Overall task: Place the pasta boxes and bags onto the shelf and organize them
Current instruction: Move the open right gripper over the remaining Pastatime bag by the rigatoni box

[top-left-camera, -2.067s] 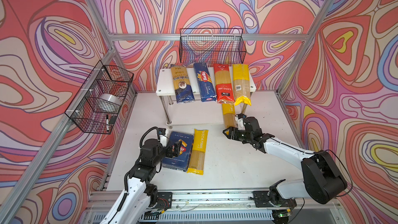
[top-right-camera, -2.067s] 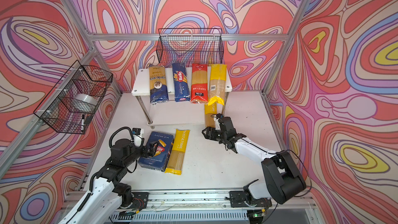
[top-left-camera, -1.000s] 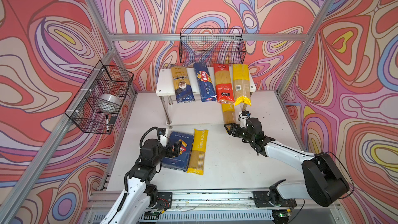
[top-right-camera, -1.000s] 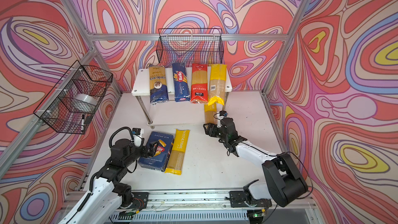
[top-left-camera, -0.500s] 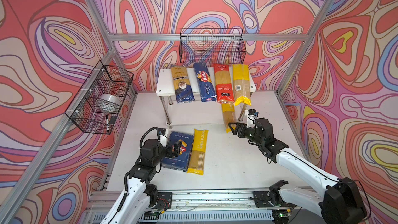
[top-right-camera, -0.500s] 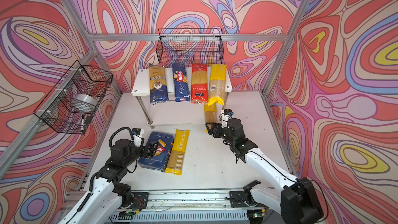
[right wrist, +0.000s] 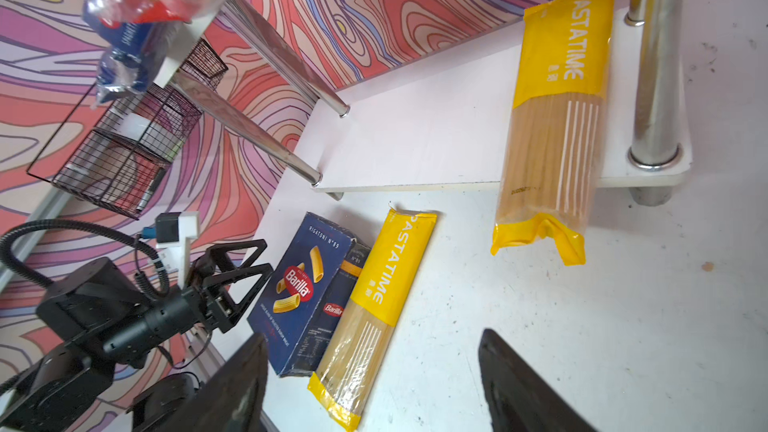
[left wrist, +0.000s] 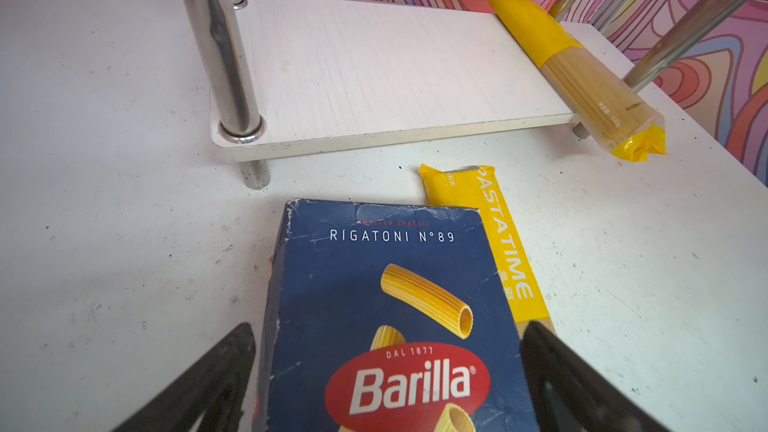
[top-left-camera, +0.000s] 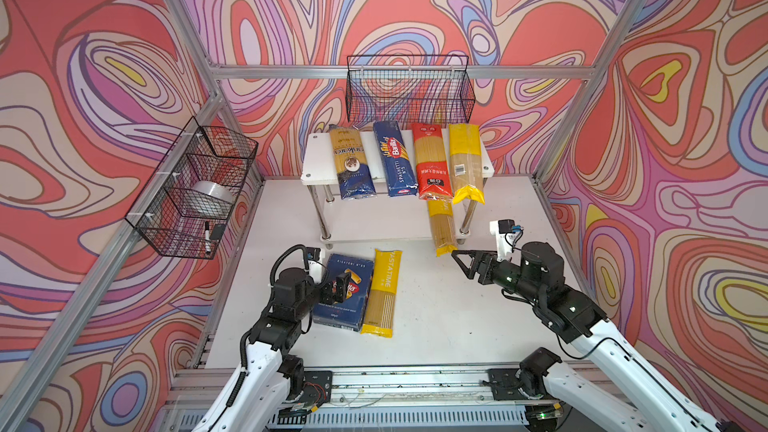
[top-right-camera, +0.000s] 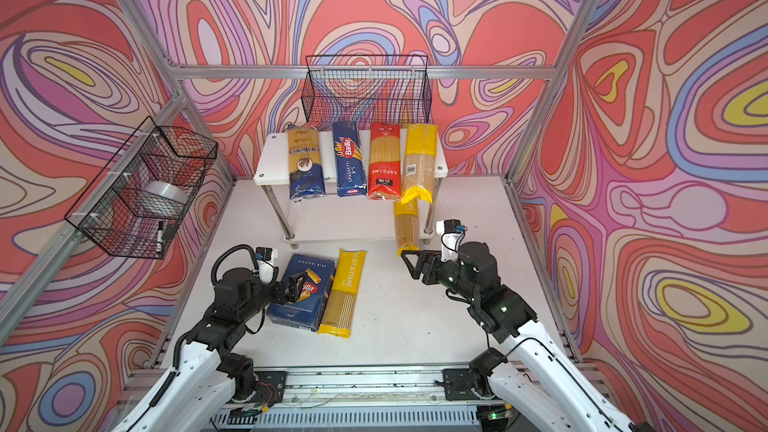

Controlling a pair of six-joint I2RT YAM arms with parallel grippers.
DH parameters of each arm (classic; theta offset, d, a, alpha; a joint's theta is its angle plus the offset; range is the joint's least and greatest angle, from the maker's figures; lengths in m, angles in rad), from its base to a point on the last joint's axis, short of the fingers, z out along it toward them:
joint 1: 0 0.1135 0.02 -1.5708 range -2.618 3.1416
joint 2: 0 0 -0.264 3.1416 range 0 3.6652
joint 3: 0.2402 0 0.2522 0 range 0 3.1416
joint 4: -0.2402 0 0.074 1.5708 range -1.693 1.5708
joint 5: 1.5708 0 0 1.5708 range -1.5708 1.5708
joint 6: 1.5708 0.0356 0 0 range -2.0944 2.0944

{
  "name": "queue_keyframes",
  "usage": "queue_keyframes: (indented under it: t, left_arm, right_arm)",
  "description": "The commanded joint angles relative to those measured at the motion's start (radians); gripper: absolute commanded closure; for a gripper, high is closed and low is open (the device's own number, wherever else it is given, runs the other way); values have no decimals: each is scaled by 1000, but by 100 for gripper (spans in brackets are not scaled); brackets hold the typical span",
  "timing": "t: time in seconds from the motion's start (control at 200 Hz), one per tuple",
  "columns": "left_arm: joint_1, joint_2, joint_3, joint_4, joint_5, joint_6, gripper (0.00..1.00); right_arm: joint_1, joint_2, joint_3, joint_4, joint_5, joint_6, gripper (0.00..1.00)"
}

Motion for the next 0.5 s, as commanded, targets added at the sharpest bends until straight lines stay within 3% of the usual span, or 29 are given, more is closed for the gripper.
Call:
queue_keyframes:
  t: [0.0, 0.185, 0.386, 0.496]
  left_arm:
    - [-2, -11, 19, -9, -4, 7, 0]
    - [-2, -12, 18, -12, -3, 7, 0]
    - [-2, -19, 17, -17, -6, 5, 0]
    - [-2, -23, 16, -17, -5, 5, 0]
  right_arm:
    - [27, 11, -29, -79, 7, 44, 17]
    - [186, 147, -74, 41, 92, 92, 17]
    - [511, 515, 206, -55, 389, 31, 13]
    - [572, 661, 318, -79, 441, 30, 11]
